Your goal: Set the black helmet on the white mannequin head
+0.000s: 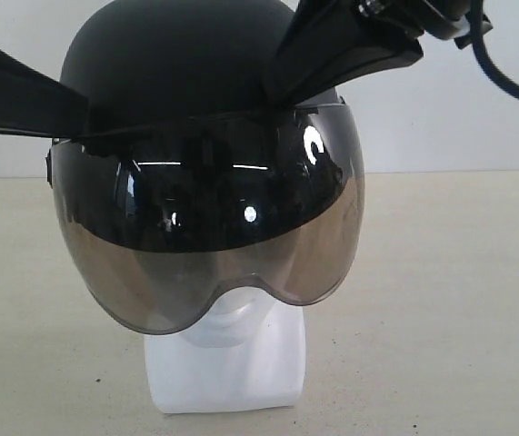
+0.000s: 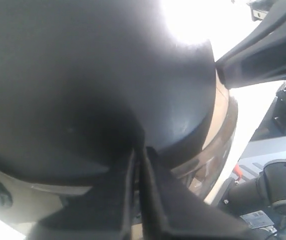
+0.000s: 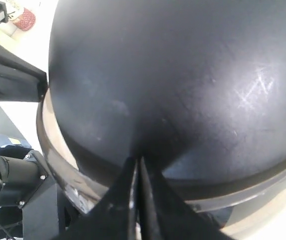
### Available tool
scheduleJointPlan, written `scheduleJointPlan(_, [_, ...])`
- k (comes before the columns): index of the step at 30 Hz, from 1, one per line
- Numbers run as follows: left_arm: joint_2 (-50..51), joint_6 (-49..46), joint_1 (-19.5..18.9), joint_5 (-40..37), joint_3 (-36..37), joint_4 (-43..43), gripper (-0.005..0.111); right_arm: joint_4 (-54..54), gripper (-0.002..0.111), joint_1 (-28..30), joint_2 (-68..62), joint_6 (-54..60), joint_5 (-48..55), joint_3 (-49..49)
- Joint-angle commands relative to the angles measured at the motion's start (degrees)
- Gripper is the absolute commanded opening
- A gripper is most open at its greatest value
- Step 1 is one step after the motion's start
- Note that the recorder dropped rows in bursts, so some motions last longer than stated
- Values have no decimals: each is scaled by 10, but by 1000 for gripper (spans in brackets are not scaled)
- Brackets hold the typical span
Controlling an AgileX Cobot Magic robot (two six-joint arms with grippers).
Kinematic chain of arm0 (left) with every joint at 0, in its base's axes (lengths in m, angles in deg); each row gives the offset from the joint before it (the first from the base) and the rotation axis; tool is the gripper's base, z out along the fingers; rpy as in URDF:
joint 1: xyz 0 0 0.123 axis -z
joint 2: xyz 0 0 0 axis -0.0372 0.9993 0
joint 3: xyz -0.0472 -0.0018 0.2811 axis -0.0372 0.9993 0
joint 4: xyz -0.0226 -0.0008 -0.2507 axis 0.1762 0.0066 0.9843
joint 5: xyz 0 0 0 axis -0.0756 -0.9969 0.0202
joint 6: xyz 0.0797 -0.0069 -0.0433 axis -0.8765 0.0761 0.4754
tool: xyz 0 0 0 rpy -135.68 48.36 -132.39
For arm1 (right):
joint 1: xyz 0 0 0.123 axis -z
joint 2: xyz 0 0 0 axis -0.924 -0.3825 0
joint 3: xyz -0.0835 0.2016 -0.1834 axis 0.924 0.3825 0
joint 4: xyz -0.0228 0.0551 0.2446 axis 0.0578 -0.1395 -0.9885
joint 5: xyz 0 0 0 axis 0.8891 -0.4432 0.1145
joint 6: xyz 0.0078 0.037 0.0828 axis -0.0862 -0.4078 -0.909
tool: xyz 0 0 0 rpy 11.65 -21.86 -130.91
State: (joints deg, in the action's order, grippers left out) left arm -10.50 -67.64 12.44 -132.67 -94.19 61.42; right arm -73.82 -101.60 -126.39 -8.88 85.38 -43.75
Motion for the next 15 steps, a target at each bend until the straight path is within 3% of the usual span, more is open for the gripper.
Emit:
scheduleJointPlan(1, [-5,-3,2,-19,5,-7,5,39,0,2,-7,-7,27,10])
scheduleJointPlan(15, [-5,-3,2,-16,31,-7,5,51,0,2,-10,-6,27,10])
